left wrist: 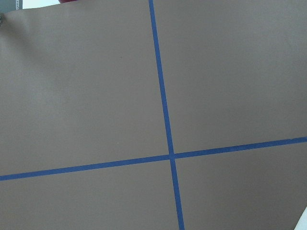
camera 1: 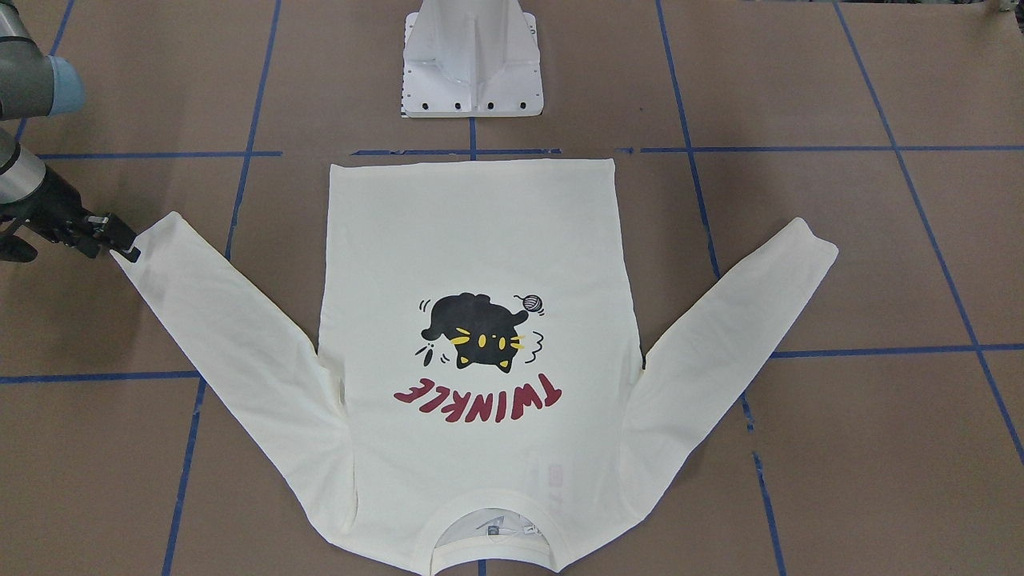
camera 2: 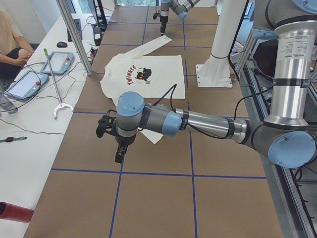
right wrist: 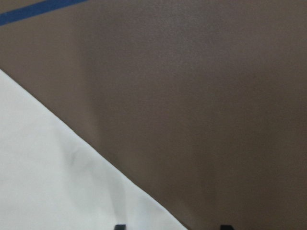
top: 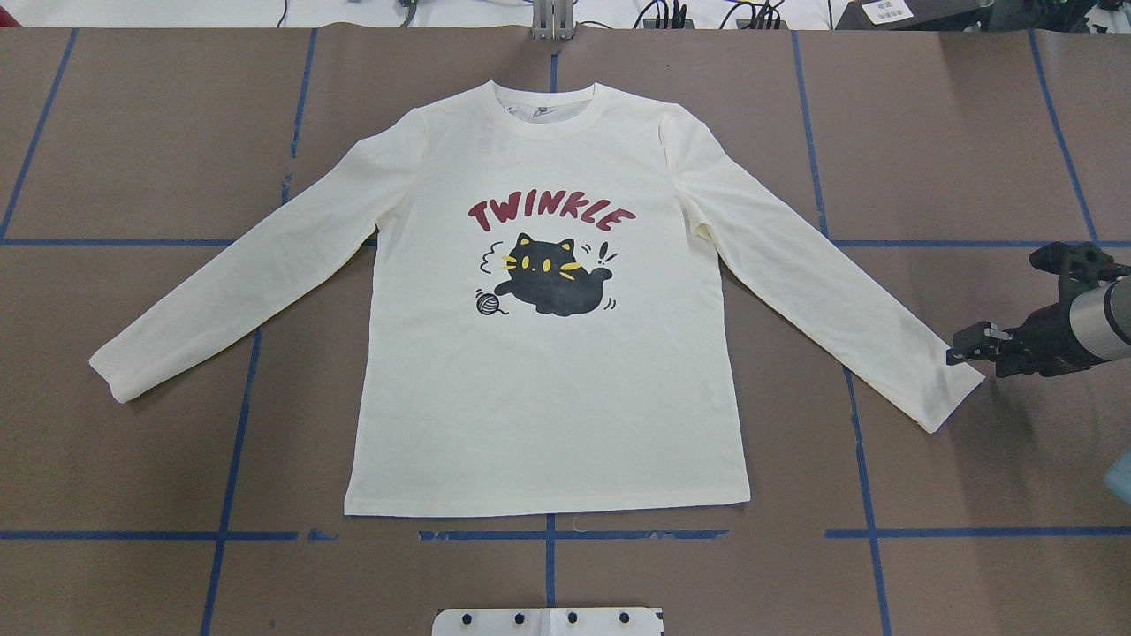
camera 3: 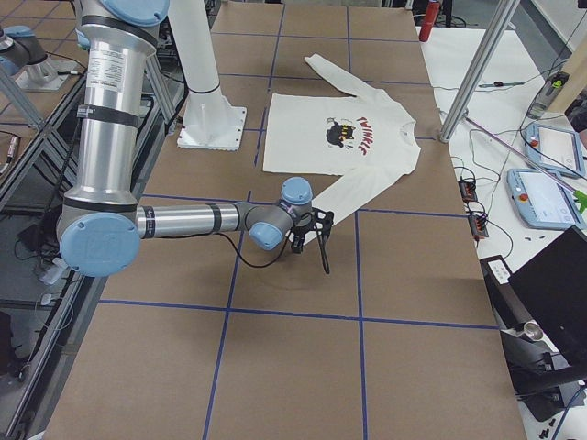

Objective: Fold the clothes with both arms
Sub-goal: 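Lower the right gripper onto the sleeve cuff nearest it and grasp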

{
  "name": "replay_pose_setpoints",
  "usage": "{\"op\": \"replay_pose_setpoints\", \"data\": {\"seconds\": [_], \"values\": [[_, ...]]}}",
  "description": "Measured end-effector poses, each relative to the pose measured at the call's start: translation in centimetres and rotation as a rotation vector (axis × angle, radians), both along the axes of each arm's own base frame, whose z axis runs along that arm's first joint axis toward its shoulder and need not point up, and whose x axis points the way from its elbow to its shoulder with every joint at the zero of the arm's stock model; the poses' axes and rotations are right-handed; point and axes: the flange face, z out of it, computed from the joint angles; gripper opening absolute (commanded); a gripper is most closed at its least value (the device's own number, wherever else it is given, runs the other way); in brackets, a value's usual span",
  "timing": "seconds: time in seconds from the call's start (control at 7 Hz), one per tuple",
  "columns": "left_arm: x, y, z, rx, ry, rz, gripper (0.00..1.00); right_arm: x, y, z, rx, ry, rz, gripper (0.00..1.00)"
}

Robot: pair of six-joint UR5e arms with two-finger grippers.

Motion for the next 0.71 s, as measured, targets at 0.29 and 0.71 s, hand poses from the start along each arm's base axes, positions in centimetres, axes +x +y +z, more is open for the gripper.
{"op": "replay_pose_setpoints", "data": {"seconds": [0.29, 0.71], "values": [[0.02, 0.10, -0.41, 0.007, 0.000, 0.000, 1.00, 0.08, 0.47, 0.96, -0.017, 0.010, -0.006, 0.41], [0.02, 0.16, -0.55, 0.009, 0.001, 0.000, 1.00, -0.20, 0.81, 0.92, -0.022, 0.001, -0.022, 0.00]]}}
